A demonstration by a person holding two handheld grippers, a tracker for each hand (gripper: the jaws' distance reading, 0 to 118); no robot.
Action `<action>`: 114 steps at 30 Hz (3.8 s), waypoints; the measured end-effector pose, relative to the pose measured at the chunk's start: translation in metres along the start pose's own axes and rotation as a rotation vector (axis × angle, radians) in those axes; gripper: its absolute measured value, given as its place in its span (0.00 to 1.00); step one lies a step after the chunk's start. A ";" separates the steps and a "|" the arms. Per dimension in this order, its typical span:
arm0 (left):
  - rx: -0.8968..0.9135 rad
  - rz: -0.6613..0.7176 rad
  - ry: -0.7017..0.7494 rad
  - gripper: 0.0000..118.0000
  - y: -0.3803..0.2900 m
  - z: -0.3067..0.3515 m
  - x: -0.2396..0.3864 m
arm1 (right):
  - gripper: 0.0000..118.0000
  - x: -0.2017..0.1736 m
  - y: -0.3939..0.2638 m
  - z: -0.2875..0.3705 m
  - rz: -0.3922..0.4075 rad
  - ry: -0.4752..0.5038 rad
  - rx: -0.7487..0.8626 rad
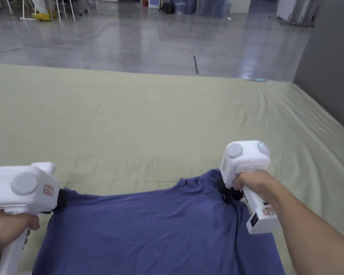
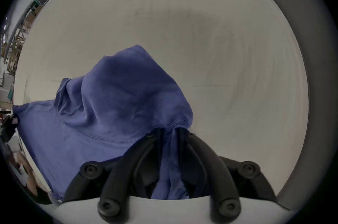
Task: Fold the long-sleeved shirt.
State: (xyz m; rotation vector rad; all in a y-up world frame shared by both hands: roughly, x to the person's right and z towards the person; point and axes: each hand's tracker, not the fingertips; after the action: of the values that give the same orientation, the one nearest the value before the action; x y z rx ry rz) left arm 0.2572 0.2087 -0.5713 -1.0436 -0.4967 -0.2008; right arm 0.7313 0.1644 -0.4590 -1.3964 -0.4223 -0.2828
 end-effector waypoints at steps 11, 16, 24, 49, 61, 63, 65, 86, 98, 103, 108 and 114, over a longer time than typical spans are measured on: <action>0.165 0.032 -0.060 0.03 0.023 0.089 -0.009 | 0.05 0.015 -0.033 0.172 0.030 0.097 0.272; 0.347 0.036 -0.059 0.03 0.064 0.175 -0.005 | 0.05 0.022 -0.038 0.286 0.030 0.061 0.474; 0.594 0.038 -0.023 0.03 0.178 0.287 0.001 | 0.05 0.017 -0.008 0.450 -0.012 0.009 0.785; 0.766 -0.020 0.050 0.03 0.284 0.335 0.069 | 0.05 0.047 0.050 0.532 -0.214 -0.050 1.061; 0.643 -0.001 -0.035 0.03 0.213 0.263 0.040 | 0.05 0.060 -0.016 0.467 -0.189 0.028 0.964; 0.635 -0.011 -0.032 0.03 0.187 0.270 0.037 | 0.05 0.061 -0.044 0.462 -0.195 0.062 0.951; 0.625 -0.019 -0.044 0.03 0.155 0.274 0.032 | 0.05 0.057 -0.082 0.457 -0.179 0.069 0.956; 0.377 0.018 -0.111 0.03 -0.296 0.244 -0.008 | 0.05 0.006 -0.501 0.223 -0.045 0.103 0.497; 0.164 -0.054 -0.025 0.03 -0.387 0.222 -0.017 | 0.05 0.007 -0.561 0.141 -0.003 0.077 0.214; 0.130 -0.033 -0.036 0.09 -0.391 0.214 -0.012 | 0.11 0.003 -0.554 0.128 0.012 0.054 0.175; 0.216 0.095 -0.111 1.00 -0.369 0.235 -0.025 | 0.95 0.002 -0.559 0.139 0.040 0.010 0.242; 0.235 0.053 -0.070 0.43 -0.342 0.263 -0.019 | 0.02 0.004 -0.531 0.181 -0.083 0.071 0.388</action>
State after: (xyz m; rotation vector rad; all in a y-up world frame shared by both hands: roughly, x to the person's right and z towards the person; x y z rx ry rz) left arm 0.0293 0.2646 -0.2089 -0.8350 -0.5412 -0.0568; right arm 0.4831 0.2586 0.0353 -0.9885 -0.4503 -0.2990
